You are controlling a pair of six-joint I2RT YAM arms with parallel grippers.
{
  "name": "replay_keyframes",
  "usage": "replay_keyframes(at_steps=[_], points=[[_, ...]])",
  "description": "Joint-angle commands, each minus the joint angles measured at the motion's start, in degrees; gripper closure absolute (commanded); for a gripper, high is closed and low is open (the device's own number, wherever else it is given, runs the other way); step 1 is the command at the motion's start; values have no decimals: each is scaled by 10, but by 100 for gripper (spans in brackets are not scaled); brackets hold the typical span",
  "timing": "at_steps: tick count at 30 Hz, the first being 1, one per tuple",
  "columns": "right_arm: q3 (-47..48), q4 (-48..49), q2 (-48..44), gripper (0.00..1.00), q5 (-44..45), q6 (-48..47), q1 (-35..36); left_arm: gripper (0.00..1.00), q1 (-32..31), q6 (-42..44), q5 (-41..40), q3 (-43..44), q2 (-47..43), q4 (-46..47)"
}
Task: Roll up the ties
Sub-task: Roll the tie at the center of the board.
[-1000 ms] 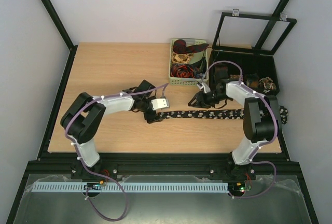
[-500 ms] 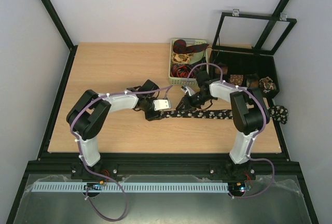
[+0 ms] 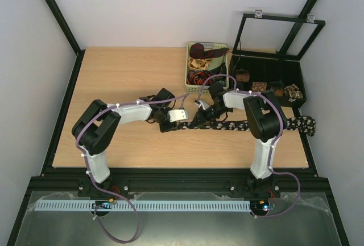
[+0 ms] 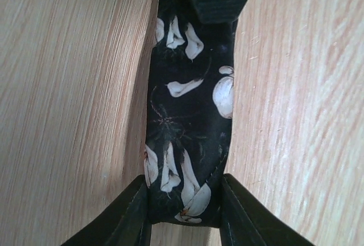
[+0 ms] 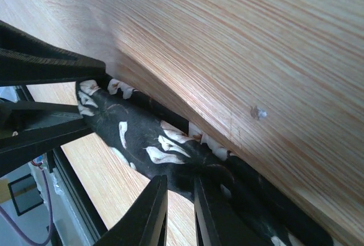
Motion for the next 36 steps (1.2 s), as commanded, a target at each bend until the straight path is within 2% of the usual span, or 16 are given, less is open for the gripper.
replay_keyframes(at_steps=[1, 9, 15, 27, 32, 36], points=[[-21, -8, 21, 85, 37, -6, 3, 68, -5, -32, 39, 15, -38, -10], [-27, -8, 29, 86, 47, -6, 3, 70, -26, -64, 101, 56, -43, 20], [-21, -5, 26, 85, 25, 4, 3, 71, -36, -80, 116, 85, 6, 36], [-2, -79, -29, 77, 4, -42, -27, 71, -29, -70, 93, 69, -3, 18], [-4, -102, -46, 70, -19, -56, -59, 70, -30, -72, 94, 85, 8, 5], [-2, -112, -60, 70, -49, -60, -90, 70, -31, -72, 96, 104, 21, -1]])
